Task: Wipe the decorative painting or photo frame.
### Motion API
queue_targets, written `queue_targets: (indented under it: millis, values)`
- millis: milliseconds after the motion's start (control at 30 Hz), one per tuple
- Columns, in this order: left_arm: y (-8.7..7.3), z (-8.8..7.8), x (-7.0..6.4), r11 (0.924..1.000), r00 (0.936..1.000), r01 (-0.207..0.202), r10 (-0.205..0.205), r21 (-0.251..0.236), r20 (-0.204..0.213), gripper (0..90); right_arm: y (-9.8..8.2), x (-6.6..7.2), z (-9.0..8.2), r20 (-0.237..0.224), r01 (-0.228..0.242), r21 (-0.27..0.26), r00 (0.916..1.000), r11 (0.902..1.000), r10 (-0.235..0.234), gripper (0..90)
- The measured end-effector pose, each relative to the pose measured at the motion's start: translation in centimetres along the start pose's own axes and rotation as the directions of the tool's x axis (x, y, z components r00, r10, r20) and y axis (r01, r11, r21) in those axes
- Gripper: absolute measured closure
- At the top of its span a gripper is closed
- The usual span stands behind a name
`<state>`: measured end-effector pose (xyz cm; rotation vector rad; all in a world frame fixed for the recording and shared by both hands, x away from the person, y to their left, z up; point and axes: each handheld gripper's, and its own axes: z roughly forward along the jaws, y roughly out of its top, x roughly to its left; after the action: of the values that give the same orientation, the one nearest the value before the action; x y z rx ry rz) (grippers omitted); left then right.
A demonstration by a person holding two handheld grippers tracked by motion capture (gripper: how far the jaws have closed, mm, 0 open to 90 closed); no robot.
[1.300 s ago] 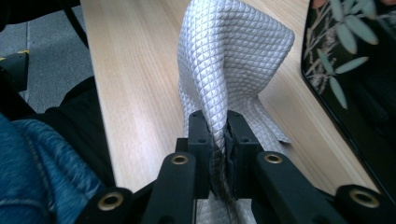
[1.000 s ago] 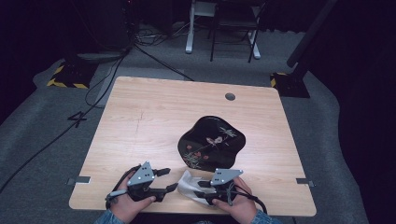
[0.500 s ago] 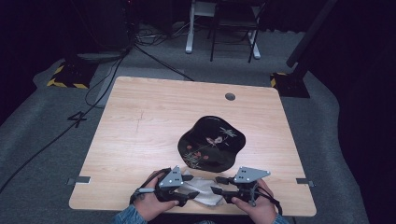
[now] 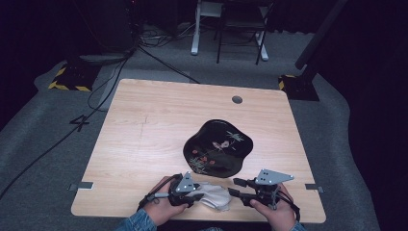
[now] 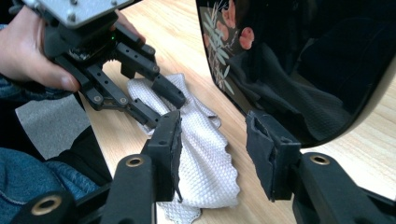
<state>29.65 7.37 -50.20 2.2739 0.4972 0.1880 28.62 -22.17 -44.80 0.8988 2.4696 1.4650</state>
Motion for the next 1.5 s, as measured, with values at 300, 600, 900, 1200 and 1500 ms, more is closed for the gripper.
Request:
queue_targets:
  millis: [300,600,900,1200,1500]
  values:
    - [-0.2,-0.3,0.1,0.9999,0.9999,0.007,-0.007,-0.009,0.009,81.8,0.2,-0.8,-1.0,0.056,-0.021,-0.032,0.9982,0.9993,0.023,54.2]
    - [-0.9,-3.5,1.3,0.9731,0.9896,0.122,-0.105,-0.195,0.099,82.4,0.7,-2.2,-2.1,0.141,-0.024,-0.076,0.9895,0.9968,0.035,50.7]
    - [-2.4,-6.8,1.9,0.9341,0.9848,0.171,-0.152,-0.313,0.084,82.3,1.7,-3.9,-1.5,0.171,-0.006,-0.101,0.9849,0.9949,0.023,50.7]
    - [-3.1,-9.1,2.2,0.8944,0.9796,0.191,-0.200,-0.404,0.020,82.2,2.9,-4.8,0.5,0.152,0.039,-0.097,0.9881,0.9945,-0.024,50.2]
    - [-3.3,-9.9,2.8,0.8775,0.9734,0.196,-0.228,-0.438,-0.021,82.1,3.4,-5.0,1.6,0.138,0.062,-0.090,0.9893,0.9940,-0.049,58.4]
